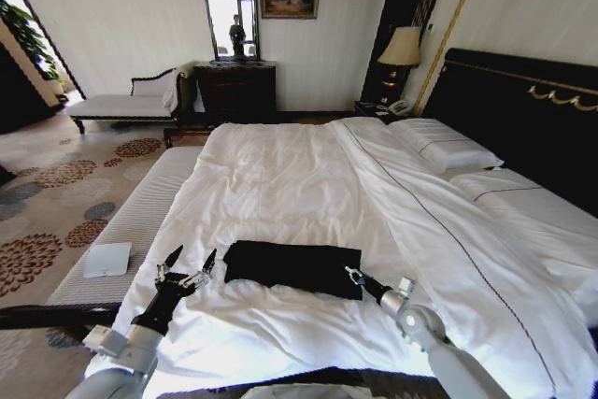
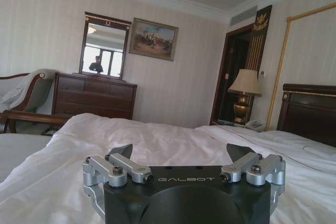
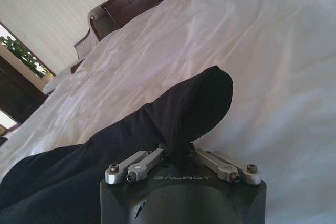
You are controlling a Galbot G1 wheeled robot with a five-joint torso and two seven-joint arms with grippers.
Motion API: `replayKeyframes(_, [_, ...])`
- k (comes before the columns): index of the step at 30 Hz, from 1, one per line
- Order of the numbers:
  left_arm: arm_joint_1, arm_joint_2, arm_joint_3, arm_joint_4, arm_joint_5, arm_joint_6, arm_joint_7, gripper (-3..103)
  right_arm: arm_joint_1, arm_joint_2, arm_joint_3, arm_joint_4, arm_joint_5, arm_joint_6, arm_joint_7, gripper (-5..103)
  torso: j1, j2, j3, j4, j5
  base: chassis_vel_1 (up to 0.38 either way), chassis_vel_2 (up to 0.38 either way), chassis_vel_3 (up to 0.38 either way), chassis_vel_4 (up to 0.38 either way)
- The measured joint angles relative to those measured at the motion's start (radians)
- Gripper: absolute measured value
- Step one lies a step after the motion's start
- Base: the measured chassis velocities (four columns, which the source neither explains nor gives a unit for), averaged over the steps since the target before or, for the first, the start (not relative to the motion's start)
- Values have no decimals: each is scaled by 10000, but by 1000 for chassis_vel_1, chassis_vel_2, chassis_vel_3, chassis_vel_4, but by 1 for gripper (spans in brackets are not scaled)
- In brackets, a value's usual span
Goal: Fold the clothes on the bed.
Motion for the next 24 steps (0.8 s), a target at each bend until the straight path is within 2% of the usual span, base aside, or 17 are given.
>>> replayKeyframes(7, [0, 0, 0, 0, 0, -1, 0, 100, -92, -1138, 739, -439, -8, -159, -35, 5, 0, 1, 0, -1, -1, 0, 0, 0, 0])
replayKeyframes(13, [0, 0, 0, 1, 0, -2, -1, 100, 204, -1754, 739, -1073, -13, -210, -174, 5, 0, 0, 1, -1, -1, 0, 0, 0, 0])
replayKeyframes(20, [0, 1, 0, 1, 0, -2, -1, 100, 327, -1850, 488, -749, 102, -435, 24, 5, 0, 0, 1, -3, -3, 0, 0, 0, 0])
replayKeyframes(24, [0, 0, 0, 0, 0, -2, -1, 100, 511, -1676, 195, 9, 605, -876, 534, 5, 0, 1, 1, 1, -4, 0, 0, 0, 0])
